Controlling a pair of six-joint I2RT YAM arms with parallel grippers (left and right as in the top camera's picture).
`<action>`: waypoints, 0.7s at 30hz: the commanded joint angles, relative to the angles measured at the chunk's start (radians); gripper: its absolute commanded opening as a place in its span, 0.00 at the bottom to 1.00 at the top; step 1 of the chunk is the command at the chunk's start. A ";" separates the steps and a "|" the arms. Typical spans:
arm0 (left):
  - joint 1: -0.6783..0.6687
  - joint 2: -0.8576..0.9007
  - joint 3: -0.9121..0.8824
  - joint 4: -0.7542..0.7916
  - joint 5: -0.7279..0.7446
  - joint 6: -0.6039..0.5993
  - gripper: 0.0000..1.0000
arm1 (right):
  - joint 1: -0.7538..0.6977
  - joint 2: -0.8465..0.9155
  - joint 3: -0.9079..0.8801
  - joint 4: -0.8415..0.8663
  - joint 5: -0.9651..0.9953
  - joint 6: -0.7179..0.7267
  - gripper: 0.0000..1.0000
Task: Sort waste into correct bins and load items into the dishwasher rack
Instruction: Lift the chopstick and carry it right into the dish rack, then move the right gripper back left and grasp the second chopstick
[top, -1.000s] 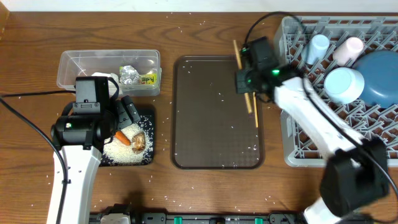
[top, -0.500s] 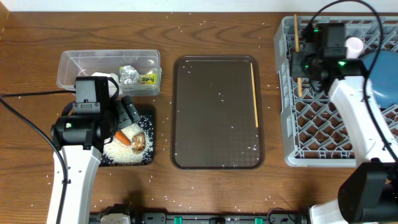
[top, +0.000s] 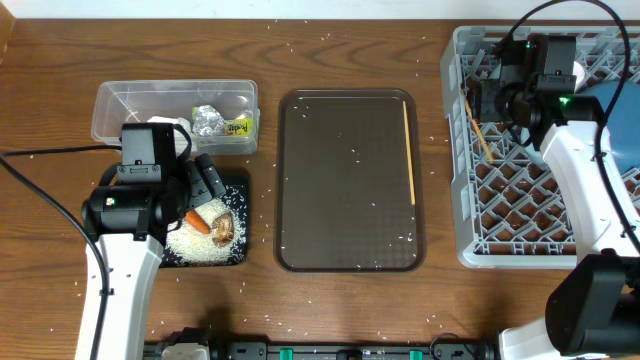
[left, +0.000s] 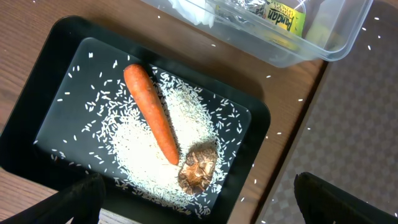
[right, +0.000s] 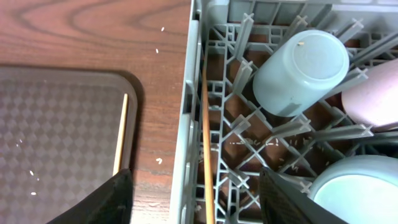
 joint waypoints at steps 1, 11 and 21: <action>0.002 0.002 -0.001 -0.003 -0.008 0.005 0.98 | -0.003 0.008 0.003 0.001 -0.017 0.048 0.59; 0.002 0.002 -0.001 -0.003 -0.008 0.006 0.98 | 0.123 0.009 0.002 -0.046 -0.158 0.112 0.63; 0.002 0.002 -0.001 -0.003 -0.008 0.005 0.98 | 0.362 0.090 0.001 -0.096 0.177 0.314 0.72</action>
